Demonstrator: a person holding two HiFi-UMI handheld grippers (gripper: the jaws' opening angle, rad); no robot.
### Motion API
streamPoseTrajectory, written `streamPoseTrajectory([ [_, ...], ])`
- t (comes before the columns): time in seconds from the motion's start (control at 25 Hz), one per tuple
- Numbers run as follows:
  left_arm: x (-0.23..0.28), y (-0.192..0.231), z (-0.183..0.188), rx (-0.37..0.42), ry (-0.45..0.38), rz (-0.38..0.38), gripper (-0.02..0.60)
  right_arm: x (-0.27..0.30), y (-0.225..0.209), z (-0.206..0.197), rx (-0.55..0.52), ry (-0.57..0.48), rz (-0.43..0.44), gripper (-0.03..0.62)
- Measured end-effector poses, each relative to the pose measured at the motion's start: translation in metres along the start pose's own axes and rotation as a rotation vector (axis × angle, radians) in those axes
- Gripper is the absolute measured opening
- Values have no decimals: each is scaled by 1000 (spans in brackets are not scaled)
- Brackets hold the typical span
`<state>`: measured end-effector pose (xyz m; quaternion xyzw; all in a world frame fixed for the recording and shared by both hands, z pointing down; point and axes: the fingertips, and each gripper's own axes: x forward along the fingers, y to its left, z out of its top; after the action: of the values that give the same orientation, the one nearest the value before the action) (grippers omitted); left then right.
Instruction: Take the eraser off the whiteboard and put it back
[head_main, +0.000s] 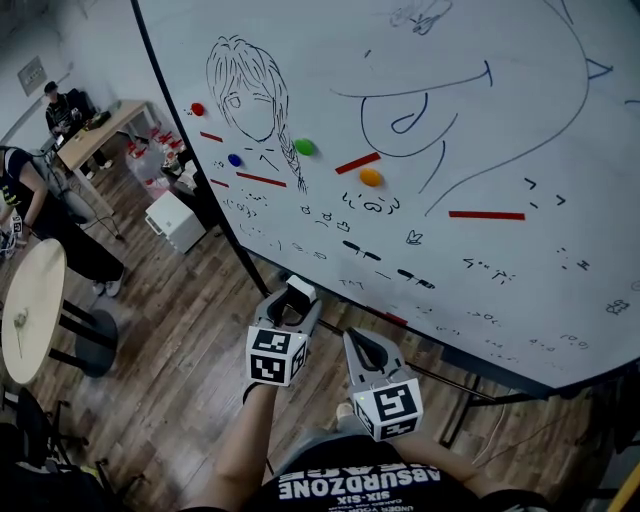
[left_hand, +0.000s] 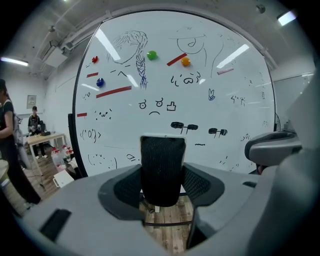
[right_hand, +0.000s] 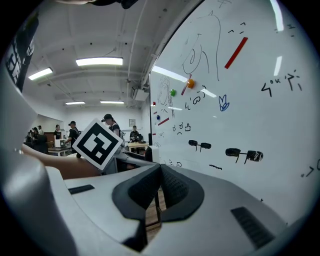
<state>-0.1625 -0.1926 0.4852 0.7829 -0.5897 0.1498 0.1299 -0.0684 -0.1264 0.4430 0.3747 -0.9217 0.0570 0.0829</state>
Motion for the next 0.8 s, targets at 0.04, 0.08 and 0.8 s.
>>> streamPoseTrajectory([
  [0.04, -4, 0, 0, 1, -1, 0, 244, -1, 2, 0, 1, 2, -1, -2],
  [0.08, -8, 0, 0, 2, -3, 0, 244, -2, 4, -1, 1, 4, -1, -2],
  [0.8, -67, -1, -13, -11, -27, 40, 244, -14, 31, -6, -8, 16, 19, -2],
])
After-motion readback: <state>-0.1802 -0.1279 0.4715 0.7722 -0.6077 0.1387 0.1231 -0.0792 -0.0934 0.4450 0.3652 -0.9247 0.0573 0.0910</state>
